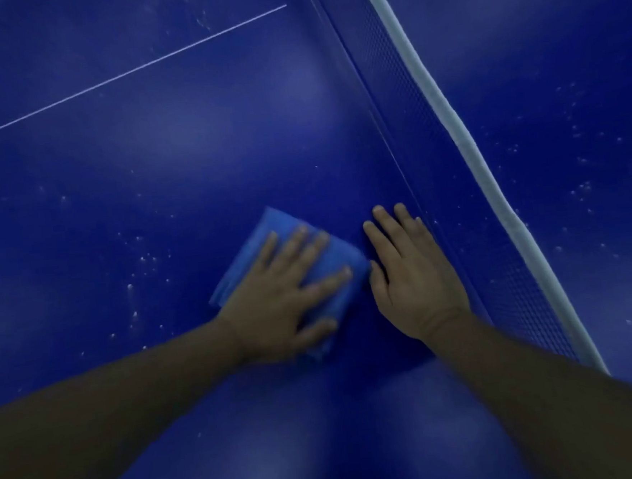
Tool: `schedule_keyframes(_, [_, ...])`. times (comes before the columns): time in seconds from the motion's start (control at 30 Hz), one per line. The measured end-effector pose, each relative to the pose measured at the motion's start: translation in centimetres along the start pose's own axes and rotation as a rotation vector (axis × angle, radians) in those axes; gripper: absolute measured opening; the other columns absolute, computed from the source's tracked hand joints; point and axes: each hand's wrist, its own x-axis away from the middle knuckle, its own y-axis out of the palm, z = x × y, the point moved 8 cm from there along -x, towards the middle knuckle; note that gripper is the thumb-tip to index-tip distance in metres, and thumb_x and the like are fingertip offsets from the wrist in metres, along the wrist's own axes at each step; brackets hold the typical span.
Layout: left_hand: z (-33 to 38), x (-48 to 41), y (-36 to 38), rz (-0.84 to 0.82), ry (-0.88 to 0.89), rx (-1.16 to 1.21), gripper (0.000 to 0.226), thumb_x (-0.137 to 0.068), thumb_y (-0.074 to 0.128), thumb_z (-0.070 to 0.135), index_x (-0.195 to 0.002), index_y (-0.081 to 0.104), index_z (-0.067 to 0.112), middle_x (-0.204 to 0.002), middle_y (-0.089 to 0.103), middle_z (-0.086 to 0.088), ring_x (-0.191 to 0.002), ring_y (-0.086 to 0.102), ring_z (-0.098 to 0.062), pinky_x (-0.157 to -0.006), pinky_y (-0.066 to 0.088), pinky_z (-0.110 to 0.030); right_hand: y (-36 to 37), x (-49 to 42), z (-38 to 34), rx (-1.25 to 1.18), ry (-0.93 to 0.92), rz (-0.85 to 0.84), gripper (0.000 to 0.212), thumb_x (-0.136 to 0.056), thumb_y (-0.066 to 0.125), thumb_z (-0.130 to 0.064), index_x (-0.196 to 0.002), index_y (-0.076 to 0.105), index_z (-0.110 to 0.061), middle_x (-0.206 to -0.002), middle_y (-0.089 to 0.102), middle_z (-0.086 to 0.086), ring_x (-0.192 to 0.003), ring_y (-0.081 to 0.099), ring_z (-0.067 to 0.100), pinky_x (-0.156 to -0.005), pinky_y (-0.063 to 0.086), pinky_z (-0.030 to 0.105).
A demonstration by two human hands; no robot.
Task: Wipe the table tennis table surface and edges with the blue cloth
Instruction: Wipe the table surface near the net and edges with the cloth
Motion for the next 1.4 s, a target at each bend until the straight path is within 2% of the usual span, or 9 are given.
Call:
schedule_keyframes(0.1, [-0.9, -0.2, 0.0, -0.056, 0.23, -0.035, 0.069, -0.098, 0.033, 0.069, -0.159, 0.021, 0.038, -0.169, 0.008, -0.008, -0.155, 0.004, -0.034, -0.123, 0.001, -0.056, -0.1, 0.0, 0.1, -0.027, -0.006, 0.021, 0.055, -0.103, 0.029, -0.034, -0.15, 0.043, -0.009, -0.161, 0.033, 0.008, -0.153, 0.02, 0.029, -0.125, 0.014, 0.042])
schedule_keyframes(0.3, [-14.5, -8.8, -2.8, -0.003, -0.499, 0.011, 0.072, -0.094, 0.016, 0.072, -0.159, 0.012, 0.04, -0.169, 0.003, -0.007, -0.155, -0.002, -0.031, -0.124, -0.002, -0.055, -0.4, -0.1, -0.1, -0.022, -0.019, 0.051, 0.054, -0.102, 0.032, -0.033, -0.147, 0.047, -0.007, -0.158, 0.038, 0.01, -0.151, 0.025, 0.031, -0.122, 0.021, 0.047])
schedule_keyframes(0.5, [-4.1, -5.6, -0.8, -0.068, 0.236, -0.018, 0.069, -0.099, 0.032, 0.069, -0.16, 0.018, 0.038, -0.169, 0.004, -0.01, -0.155, 0.0, -0.036, -0.123, 0.001, -0.059, -0.4, -0.1, 0.0, -0.051, -0.03, 0.074, 0.052, -0.1, 0.036, -0.031, -0.142, 0.052, -0.006, -0.156, 0.041, 0.011, -0.149, 0.029, 0.032, -0.12, 0.025, 0.048])
schedule_keyframes(0.57, [-6.4, -7.1, -1.2, -0.086, 0.287, -0.056, 0.068, -0.099, 0.032, 0.068, -0.159, 0.018, 0.039, -0.169, 0.006, -0.009, -0.155, 0.002, -0.035, -0.123, 0.001, -0.057, -0.3, -0.1, 0.0, -0.045, -0.03, 0.072, 0.052, -0.1, 0.036, -0.032, -0.142, 0.052, -0.006, -0.157, 0.04, 0.011, -0.149, 0.028, 0.032, -0.12, 0.025, 0.048])
schedule_keyframes(0.73, [-15.2, -13.8, -3.3, -0.003, -0.403, 0.02, 0.071, -0.093, 0.017, 0.071, -0.158, 0.011, 0.041, -0.169, 0.005, -0.008, -0.155, 0.0, -0.032, -0.123, -0.004, -0.055, -0.1, -0.1, 0.2, -0.026, -0.03, 0.072, 0.053, -0.1, 0.036, -0.034, -0.146, 0.048, -0.009, -0.159, 0.037, 0.009, -0.151, 0.024, 0.03, -0.121, 0.023, 0.048])
schedule_keyframes(0.97, [-6.3, -13.2, -1.8, -0.069, 0.248, -0.051, 0.065, -0.1, 0.024, 0.07, -0.158, 0.013, 0.044, -0.169, 0.007, -0.008, -0.156, 0.0, -0.032, -0.123, -0.004, -0.054, -0.2, -0.1, 0.0, -0.03, -0.03, 0.08, 0.053, -0.1, 0.036, -0.033, -0.143, 0.052, -0.007, -0.156, 0.041, 0.011, -0.149, 0.029, 0.032, -0.12, 0.026, 0.049])
schedule_keyframes(1.13, [-15.0, -16.6, -3.6, -0.012, -0.425, 0.015, 0.072, -0.093, 0.014, 0.073, -0.158, 0.014, 0.041, -0.169, 0.004, -0.01, -0.155, 0.001, -0.035, -0.122, -0.001, -0.059, -0.2, -0.1, 0.1, -0.033, -0.027, 0.067, 0.053, -0.1, 0.035, -0.034, -0.145, 0.051, -0.008, -0.158, 0.039, 0.009, -0.15, 0.027, 0.031, -0.121, 0.024, 0.048])
schedule_keyframes(1.3, [-7.0, -11.2, -1.5, -0.026, 0.055, -0.043, 0.068, -0.099, 0.022, 0.071, -0.159, 0.017, 0.039, -0.169, 0.009, -0.008, -0.155, 0.0, -0.029, -0.123, 0.003, -0.059, -0.3, 0.0, 0.1, -0.033, -0.037, 0.088, 0.053, -0.101, 0.035, -0.034, -0.146, 0.049, -0.008, -0.158, 0.038, 0.01, -0.15, 0.026, 0.031, -0.121, 0.023, 0.048])
schedule_keyframes(1.4, [-15.2, -8.2, -3.2, 0.069, -0.464, 0.006, 0.071, -0.095, 0.027, 0.069, -0.157, 0.027, 0.035, -0.167, 0.018, -0.013, -0.154, 0.014, -0.036, -0.12, 0.013, -0.062, -0.3, 0.1, 0.1, -0.034, -0.031, 0.095, 0.053, -0.101, 0.036, -0.034, -0.146, 0.049, -0.009, -0.157, 0.04, 0.009, -0.15, 0.026, 0.03, -0.122, 0.024, 0.048])
